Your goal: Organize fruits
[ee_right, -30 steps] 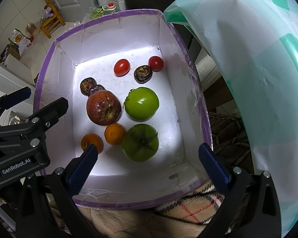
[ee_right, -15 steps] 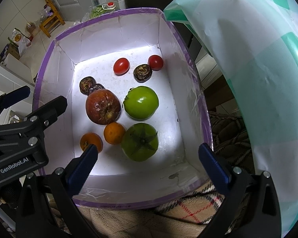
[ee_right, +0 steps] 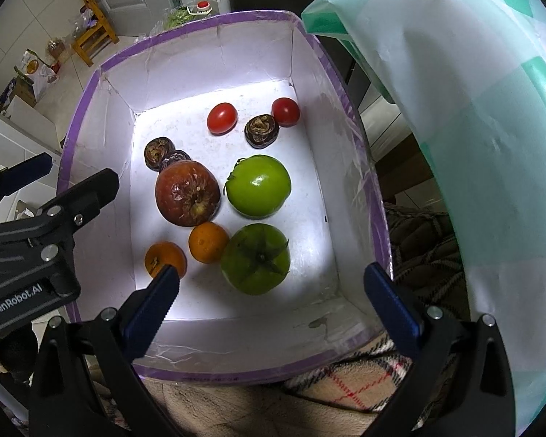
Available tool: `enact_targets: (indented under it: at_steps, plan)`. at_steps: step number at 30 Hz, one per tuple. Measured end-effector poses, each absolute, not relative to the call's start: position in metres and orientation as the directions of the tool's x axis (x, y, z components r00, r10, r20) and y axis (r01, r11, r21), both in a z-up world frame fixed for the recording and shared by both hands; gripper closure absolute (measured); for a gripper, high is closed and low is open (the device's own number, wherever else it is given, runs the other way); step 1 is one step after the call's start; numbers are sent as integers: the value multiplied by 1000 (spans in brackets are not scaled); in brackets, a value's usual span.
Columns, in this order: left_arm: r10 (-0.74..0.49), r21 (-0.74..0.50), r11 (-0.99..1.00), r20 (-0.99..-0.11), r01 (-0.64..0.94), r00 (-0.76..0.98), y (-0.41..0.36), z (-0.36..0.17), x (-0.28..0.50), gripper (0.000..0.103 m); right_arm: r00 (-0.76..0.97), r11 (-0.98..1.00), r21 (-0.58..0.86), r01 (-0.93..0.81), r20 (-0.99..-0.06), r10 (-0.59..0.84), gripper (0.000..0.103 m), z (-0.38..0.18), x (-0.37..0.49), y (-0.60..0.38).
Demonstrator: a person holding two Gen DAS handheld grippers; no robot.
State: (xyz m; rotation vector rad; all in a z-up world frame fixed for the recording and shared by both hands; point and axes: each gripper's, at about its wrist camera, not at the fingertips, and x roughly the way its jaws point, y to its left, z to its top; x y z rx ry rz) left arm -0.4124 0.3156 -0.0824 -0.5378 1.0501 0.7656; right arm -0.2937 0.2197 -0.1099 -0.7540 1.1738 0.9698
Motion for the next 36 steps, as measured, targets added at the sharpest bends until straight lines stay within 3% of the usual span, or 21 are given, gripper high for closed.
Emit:
enact_targets:
  at_steps: [36]
  plan:
    - [285,-23,612,-926,-790,248,318,-89,-412,11,104,400,1,-917,-965,242,1,-101,-296,217]
